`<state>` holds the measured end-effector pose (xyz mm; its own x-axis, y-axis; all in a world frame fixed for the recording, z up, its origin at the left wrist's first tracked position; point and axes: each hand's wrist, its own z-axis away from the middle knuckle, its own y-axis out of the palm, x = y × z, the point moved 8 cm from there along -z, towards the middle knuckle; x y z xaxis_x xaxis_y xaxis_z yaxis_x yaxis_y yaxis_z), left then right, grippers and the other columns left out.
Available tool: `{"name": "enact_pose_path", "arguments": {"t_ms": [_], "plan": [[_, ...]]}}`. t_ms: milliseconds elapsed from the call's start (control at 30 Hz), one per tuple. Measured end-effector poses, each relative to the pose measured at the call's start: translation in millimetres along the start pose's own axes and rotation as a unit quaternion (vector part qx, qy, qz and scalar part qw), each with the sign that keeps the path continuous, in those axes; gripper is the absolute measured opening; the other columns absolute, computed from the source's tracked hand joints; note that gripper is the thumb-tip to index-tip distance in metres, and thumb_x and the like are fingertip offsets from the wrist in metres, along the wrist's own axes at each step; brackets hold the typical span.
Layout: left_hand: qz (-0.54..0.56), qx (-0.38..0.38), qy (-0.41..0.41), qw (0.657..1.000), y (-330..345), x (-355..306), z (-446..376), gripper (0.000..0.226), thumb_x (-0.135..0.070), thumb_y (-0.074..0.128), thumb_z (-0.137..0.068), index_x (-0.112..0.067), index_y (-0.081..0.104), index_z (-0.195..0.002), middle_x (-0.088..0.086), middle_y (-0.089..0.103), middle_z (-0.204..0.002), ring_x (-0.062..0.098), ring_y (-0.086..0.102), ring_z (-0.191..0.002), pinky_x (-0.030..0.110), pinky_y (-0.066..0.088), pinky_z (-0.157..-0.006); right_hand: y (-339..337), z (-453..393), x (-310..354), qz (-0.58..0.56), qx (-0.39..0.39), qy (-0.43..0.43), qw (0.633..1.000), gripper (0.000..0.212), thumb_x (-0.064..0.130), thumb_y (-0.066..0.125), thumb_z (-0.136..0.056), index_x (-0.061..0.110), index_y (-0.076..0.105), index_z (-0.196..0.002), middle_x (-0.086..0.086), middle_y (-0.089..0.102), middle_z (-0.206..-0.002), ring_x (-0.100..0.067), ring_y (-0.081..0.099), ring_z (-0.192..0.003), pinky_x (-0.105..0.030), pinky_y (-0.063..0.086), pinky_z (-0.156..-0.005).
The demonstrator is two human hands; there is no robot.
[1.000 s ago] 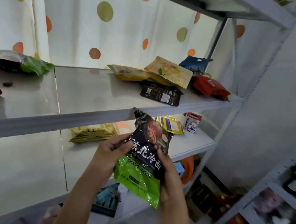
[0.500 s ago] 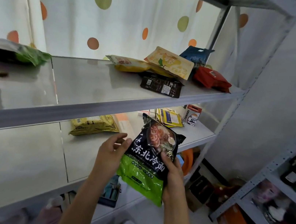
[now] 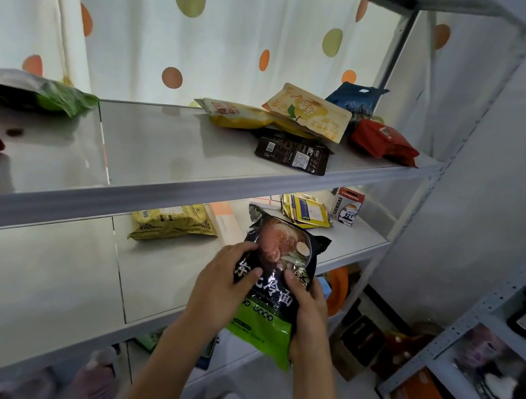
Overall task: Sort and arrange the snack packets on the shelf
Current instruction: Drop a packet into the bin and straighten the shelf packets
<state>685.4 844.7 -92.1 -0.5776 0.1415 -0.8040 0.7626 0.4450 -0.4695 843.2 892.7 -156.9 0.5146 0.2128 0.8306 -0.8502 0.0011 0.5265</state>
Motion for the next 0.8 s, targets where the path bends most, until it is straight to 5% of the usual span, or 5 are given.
{"name": "enact_pose_path", "arguments": {"t_ms": [233,400,500,633,800], "plan": [[0.005,0.057,-0.072,0.996,14.7,6.0,-1.1,0.086,-0.068,0.063,-0.077,-0.032,0.028,-0.146,-0.010,0.043,-0.144,0.013,0.045,-0.129,0.038,0.041,-0.105,16.4,-0.1,8.1,-0.005,0.086,-0.004,0.996,0.052,0.036,0.070,-0.085,0.014,0.059,-0.132,-0.021,0.062,-0.130,-0.041,0.058,-0.121,-0.062,0.040,-0.106],[0.189,0.083,-0.159,0.966,40.2,24.2,1.9,0.102,-0.074,0.073,-0.053,-0.034,0.030,-0.137,-0.011,0.054,-0.130,0.009,0.055,-0.117,0.035,0.049,-0.101,25.8,7.1,6.8,0.065,0.105,0.038,0.992,0.053,0.056,0.038,-0.095,0.020,0.069,-0.119,-0.009,0.071,-0.120,-0.025,0.065,-0.114,-0.045,0.048,-0.100],[0.264,0.072,-0.210,0.939,56.0,39.2,7.5,0.085,-0.047,0.086,-0.062,-0.022,0.042,-0.131,-0.002,0.064,-0.119,0.014,0.064,-0.108,0.032,0.053,-0.094,27.1,3.3,-3.1,0.147,0.112,0.023,0.983,0.063,0.063,0.033,-0.092,0.020,0.070,-0.120,-0.005,0.070,-0.122,-0.020,0.061,-0.121,-0.040,0.043,-0.106],[0.412,0.019,-0.304,0.859,54.7,64.8,21.8,0.035,-0.016,0.070,-0.085,-0.012,0.064,-0.120,0.010,0.073,-0.107,0.029,0.069,-0.101,0.047,0.052,-0.096,24.8,-7.6,0.1,0.271,0.080,0.002,0.959,0.061,0.052,0.026,-0.102,0.018,0.076,-0.103,0.000,0.076,-0.104,-0.012,0.067,-0.105,-0.029,0.047,-0.092],[0.490,0.026,-0.376,0.786,56.5,69.9,32.4,0.029,-0.017,0.056,-0.090,-0.002,0.067,-0.112,0.022,0.072,-0.103,0.039,0.069,-0.093,0.047,0.054,-0.086,3.7,-20.1,16.2,0.300,-0.017,-0.059,0.952,0.011,0.021,0.060,-0.097,0.016,0.069,-0.100,0.001,0.071,-0.100,-0.014,0.063,-0.097,-0.012,0.048,-0.074]]}}
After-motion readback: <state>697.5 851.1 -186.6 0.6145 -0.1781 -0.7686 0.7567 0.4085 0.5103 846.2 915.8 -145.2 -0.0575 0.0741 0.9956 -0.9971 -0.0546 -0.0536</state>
